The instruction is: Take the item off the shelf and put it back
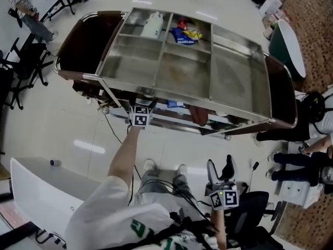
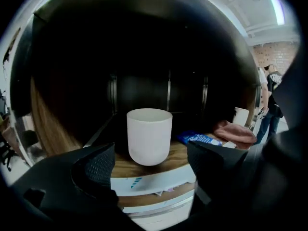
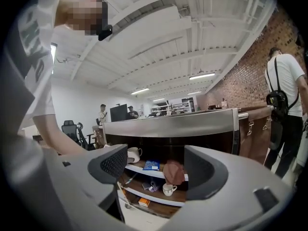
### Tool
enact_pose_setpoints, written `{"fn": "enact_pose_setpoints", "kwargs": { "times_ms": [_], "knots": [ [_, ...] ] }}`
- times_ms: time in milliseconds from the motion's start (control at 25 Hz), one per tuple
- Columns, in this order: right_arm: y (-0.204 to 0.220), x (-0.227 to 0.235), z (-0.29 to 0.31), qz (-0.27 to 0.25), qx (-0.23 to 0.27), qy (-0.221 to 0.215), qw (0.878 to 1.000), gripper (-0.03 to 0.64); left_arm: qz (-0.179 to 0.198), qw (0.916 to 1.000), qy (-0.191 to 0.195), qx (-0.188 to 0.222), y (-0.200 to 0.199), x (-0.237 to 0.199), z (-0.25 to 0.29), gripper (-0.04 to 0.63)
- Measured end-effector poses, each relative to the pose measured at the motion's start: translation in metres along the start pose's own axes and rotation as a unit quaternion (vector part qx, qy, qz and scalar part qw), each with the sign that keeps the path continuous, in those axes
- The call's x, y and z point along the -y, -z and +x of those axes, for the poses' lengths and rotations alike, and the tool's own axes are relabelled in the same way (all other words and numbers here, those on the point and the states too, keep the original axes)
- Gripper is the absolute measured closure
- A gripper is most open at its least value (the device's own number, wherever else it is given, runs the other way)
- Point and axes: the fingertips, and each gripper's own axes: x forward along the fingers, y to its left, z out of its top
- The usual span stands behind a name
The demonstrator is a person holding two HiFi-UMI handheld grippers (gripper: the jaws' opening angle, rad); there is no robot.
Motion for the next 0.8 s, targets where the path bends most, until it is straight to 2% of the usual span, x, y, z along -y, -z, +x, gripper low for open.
{"fn": "enact_pose_setpoints", "kwargs": {
  "times_ms": [160,280,360,440,480,600,800],
  "knots": [
    [0.011,-0.003,0.008,-0.012,-0.017,0.002,1.0,0.239,-0.01,0.9998,0.016,0.002,-0.008,0.0,0.021,0.144],
    [0.016,-0.013,0.03,-0.013,-0.016,-0.017,1.0,0.239,-0.004,0.9997,0.024,0.005,-0.01,-0.003,0.031,0.148],
    [0.022,-0.021,0.044,-0.015,-0.021,-0.04,0.999,0.239,-0.004,0.9996,0.027,0.011,-0.016,-0.004,0.04,0.163],
    [0.033,-0.027,0.054,-0.006,-0.034,-0.055,0.998,0.239,-0.016,0.9994,0.029,0.012,-0.019,-0.005,0.043,0.224],
    [0.036,-0.03,0.057,-0.001,-0.038,-0.061,0.997,0.239,-0.014,0.9994,0.03,0.009,-0.019,-0.005,0.043,0.224],
    [0.039,-0.04,0.061,0.008,-0.039,-0.077,0.996,0.239,0.019,0.9995,0.023,0.008,-0.017,-0.002,0.038,0.225],
    [0.038,-0.044,0.069,0.026,-0.033,-0.097,0.994,0.239,0.022,0.9991,0.032,0.013,-0.009,0.022,-0.002,0.227]
  ]
}}
